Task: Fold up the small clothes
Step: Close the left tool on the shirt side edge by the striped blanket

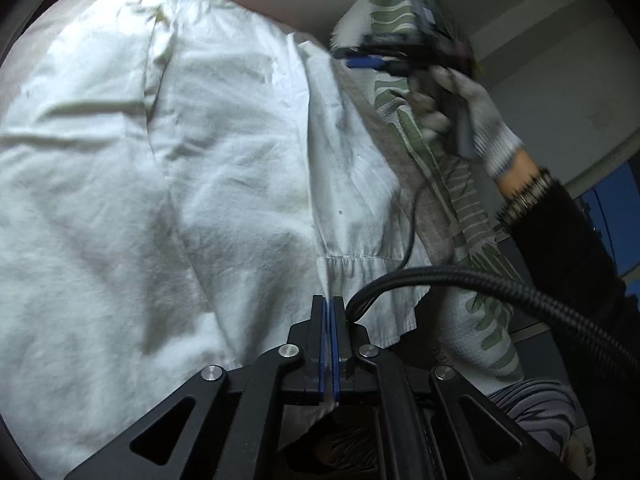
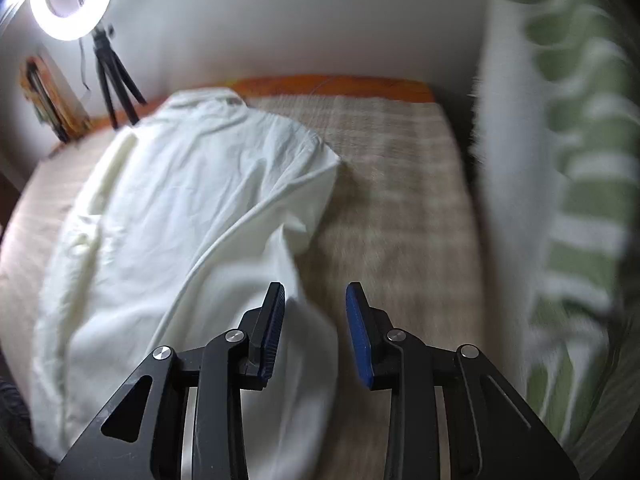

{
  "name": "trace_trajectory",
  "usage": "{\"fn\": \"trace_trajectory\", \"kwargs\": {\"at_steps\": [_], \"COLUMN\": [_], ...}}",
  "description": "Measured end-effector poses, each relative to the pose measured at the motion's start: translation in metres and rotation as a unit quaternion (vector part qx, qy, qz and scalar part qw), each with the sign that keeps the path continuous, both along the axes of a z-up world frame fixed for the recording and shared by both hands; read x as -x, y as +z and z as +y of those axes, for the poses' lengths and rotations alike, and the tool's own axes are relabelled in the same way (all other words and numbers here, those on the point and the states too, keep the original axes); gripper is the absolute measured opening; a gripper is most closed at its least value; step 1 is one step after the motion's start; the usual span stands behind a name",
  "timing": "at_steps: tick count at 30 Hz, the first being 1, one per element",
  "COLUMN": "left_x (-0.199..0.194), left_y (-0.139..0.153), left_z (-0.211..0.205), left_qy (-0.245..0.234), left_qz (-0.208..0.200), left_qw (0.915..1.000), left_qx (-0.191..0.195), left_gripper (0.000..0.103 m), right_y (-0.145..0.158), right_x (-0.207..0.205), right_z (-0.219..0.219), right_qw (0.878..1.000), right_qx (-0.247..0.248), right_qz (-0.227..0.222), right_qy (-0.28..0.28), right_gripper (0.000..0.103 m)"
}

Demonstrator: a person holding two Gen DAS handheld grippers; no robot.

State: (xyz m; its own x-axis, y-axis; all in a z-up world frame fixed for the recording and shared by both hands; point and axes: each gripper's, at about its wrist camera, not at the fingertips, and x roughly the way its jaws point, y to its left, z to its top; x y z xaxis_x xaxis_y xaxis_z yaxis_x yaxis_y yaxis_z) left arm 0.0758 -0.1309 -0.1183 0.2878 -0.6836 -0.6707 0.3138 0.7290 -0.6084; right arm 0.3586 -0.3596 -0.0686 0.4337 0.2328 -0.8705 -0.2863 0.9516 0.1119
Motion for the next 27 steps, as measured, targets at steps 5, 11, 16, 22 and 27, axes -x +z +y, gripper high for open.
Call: {"fn": "trace_trajectory", "kwargs": {"at_steps": [5, 11, 16, 22, 27], "left_x": [0.016, 0.023, 0.03, 0.045, 0.05], "left_y": [0.022, 0.042, 0.043, 0.028, 0.014], "left_z": [0.006, -0.001, -0.038, -0.082, -0.122], "left_qy": [-0.008, -0.023, -0.069, -0.119, -0.127], "left_qz": [-0.055, -0.115, -0.18, -0.224, -0.25], "left_qw": [0.998, 0.9912, 0.9752, 0.957, 0.9415], "left_qx": [-0.03, -0.063, -0.109, -0.141, -0.186], "left_gripper": [0.008, 0.022, 0.029, 0.04, 0.055], "right_y": [0.039, 0.047, 0.068, 0.095, 0.091], "right_x": [0.075, 0.177, 0.233, 0.261, 0.255], "right_z": [-0.041, -0.046, -0.059, -0.089, -0.106], "right_qw": [0.996, 0.993, 0.983, 0.969, 0.965], "right_qx": [-0.078, -0.112, -0.164, -0.195, -0.208], "right_qz": [-0.012, -0.007, -0.044, -0.108, -0.103], "right_qy": [-0.03, -0.047, -0.068, -0.105, -0.122], "right_gripper": [0.035, 0.035, 0.035, 0.042, 0.042]}}
